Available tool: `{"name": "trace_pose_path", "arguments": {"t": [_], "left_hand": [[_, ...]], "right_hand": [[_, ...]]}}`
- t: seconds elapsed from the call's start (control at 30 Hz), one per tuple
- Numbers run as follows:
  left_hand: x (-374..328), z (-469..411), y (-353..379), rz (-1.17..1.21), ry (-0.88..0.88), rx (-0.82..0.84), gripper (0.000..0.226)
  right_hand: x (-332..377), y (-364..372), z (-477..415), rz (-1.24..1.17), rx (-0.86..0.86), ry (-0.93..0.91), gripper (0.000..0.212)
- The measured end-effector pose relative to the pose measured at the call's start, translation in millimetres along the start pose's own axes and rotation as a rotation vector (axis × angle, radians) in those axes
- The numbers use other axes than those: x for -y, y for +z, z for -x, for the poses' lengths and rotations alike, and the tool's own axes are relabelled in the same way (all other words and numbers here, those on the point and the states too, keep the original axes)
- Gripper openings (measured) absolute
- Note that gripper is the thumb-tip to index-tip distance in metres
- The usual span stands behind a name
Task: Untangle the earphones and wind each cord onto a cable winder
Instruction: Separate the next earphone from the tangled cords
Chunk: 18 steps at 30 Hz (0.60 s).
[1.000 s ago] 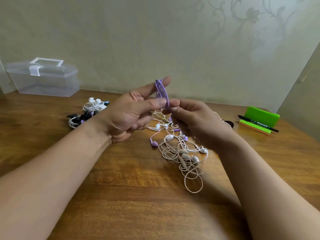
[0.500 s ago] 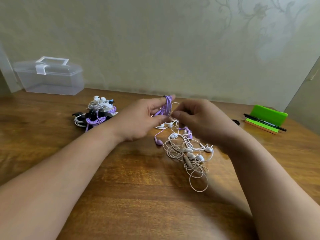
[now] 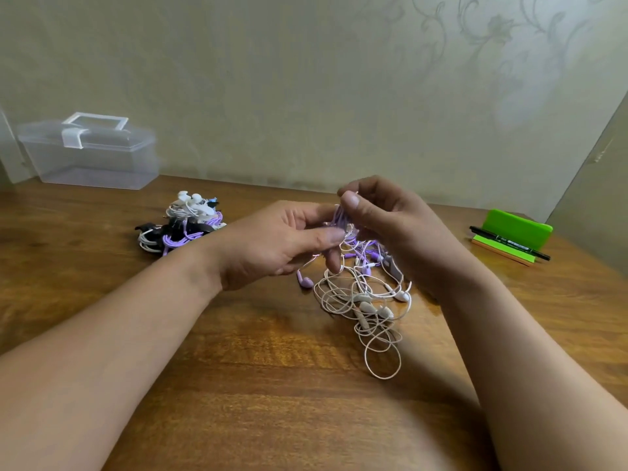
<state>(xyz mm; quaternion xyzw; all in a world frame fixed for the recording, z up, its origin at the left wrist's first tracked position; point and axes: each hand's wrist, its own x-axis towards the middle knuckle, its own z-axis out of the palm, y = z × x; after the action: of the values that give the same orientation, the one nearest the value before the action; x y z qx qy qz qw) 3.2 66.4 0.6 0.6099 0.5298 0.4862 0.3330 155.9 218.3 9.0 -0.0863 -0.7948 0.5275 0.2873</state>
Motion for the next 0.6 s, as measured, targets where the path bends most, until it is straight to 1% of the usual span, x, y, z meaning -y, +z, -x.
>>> {"name": "trace_pose_path", "arguments": {"t": [0.1,0.13,0.17,0.23,0.27,0.37,0.43,0.5,0.6], "left_hand": [[-2,-1,0,0.131,0.008,0.029,0.029],[-2,-1,-1,0.156,0.001,0.029,0.031],[-2,-1,0,0.16,-0.009,0.02,0.033],[2,-2,0,0.129,-0.022,-0.019,0.035],[3,-3,0,0.101,-0.031,-0.043,0.034],[8,-5,2,0.007,-0.054,-0.123,0.029],[7,-6,5,-0.029,-0.082,-0.168,0.036],[6,-8,8,-0.035,-0.095,-0.201,0.041],[8,-10,11,0.009,-0.075,-0.253,0.038]], "right_hand": [[0,10,0,-0.239,0.189,0.074,0.052],[0,14,0,-0.274,0.227,0.084,0.056],[0,17,-1,-0.285,0.227,0.096,0.058],[-3,21,-3,-0.275,0.149,0.122,0.055],[-4,21,-3,-0.259,0.095,0.134,0.05],[-3,24,-3,-0.222,-0.022,0.185,0.025],[0,27,-2,-0.243,-0.05,0.214,0.016],[2,27,-3,-0.255,-0.042,0.239,0.015],[2,19,-3,-0.197,-0.029,0.236,0.024]]}}
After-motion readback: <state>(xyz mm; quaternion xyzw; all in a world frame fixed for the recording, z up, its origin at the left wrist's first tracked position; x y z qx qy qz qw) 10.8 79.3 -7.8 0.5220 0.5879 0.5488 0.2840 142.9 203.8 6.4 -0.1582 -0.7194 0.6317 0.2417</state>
